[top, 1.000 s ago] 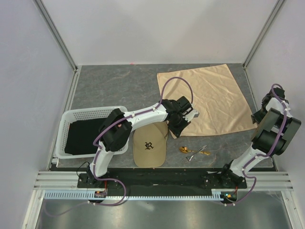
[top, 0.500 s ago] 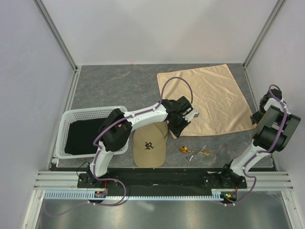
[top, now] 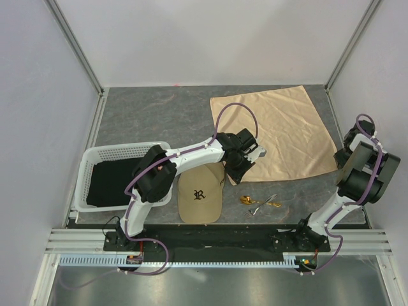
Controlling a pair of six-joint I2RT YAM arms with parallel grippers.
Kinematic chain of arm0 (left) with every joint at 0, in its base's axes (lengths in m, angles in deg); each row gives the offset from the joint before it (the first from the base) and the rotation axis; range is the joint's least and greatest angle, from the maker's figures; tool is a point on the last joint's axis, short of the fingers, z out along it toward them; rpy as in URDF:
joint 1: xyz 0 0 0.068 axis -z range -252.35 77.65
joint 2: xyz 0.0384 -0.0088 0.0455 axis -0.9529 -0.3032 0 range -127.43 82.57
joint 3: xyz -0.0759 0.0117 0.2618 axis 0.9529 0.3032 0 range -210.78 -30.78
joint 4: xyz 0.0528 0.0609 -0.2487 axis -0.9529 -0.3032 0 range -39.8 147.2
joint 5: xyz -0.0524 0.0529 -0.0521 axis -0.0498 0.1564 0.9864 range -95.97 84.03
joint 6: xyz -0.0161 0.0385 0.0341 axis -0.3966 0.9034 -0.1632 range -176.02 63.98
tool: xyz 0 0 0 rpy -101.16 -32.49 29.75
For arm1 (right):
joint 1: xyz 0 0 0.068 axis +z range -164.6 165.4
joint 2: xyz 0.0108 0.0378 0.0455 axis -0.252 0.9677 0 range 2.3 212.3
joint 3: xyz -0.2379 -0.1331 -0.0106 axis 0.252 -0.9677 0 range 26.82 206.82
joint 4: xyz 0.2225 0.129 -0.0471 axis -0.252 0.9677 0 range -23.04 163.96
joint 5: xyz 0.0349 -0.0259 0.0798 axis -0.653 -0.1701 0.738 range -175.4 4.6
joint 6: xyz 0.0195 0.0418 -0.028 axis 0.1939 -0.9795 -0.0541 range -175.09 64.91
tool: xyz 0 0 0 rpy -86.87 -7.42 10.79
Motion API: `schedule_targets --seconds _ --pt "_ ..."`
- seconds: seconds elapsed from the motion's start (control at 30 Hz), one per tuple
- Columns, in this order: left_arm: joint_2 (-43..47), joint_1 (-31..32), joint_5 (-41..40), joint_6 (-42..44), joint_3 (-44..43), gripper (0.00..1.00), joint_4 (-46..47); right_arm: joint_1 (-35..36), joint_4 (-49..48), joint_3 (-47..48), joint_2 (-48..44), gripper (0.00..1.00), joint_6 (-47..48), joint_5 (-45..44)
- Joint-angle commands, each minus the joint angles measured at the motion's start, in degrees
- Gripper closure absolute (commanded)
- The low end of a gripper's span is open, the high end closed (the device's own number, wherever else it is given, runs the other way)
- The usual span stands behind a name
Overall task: Fold the napkin into a case and place the utensils inside
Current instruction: Pick up the flattened napkin from the center of the board.
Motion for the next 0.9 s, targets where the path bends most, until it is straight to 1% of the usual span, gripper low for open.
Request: schedule_targets --seconds 0.0,0.13,0.2,0.23,0.3,0.33,0.4,0.43,0.47,0.5,0.67,0.73,0.87 --pt "1.24 -0.18 -0.13 -1.45 0.35 0.98 -0.42 -0.61 -1.7 -1.76 -0.97 1.0 0.02 -1.88" --pt "0.8 -0.18 -1.97 -1.1 0.96 0.98 -0.16 0.1 1.9 0.79 -4.65 1.0 0.19 -2.75" --pt "0.79 -0.18 -2.94 -1.02 1.06 0.94 0.1 0.27 4.01 1.85 -5.54 1.0 -0.07 -2.66" --pt "1.23 -0.18 -4.33 -1.1 1.32 0.86 0.19 0.27 5.06 2.03 -6.15 1.0 0.02 -2.66" --pt "2.11 -0.09 -5.83 -1.28 2.72 0.77 1.06 0.27 5.42 2.2 -6.6 1.0 0.54 -2.49" --pt "3.51 0.0 -6.89 -1.37 3.6 0.71 1.85 0.36 5.68 2.12 -6.86 1.0 0.63 -2.05" --pt "4.74 0.08 -7.51 -1.28 5.88 0.68 3.87 0.36 6.03 1.77 -6.95 1.0 0.89 -1.7" --pt "5.19 0.26 -8.38 -1.1 6.41 0.64 4.32 0.36 6.04 1.68 -6.95 1.0 0.81 -1.35" --pt "5.8 0.43 -9.0 -0.84 6.85 0.54 4.67 0.36 5.95 1.59 -6.95 1.0 0.89 -0.91" --pt "5.89 0.78 -9.79 -0.32 7.38 0.51 5.2 0.36 5.95 1.68 -6.95 1.0 0.98 -0.82" --pt "6.16 1.93 -12.43 1.01 8.61 0.46 6.17 0.36 6.56 3.25 -6.78 1.0 1.77 0.15" --pt "6.68 2.37 -13.04 1.62 10.11 0.46 7.83 0.36 6.91 3.87 -6.43 1.0 2.12 0.24" --pt "6.77 3.42 -13.75 2.32 10.29 0.47 9.06 0.36 7.09 4.58 -6.42 1.0 2.65 0.33"
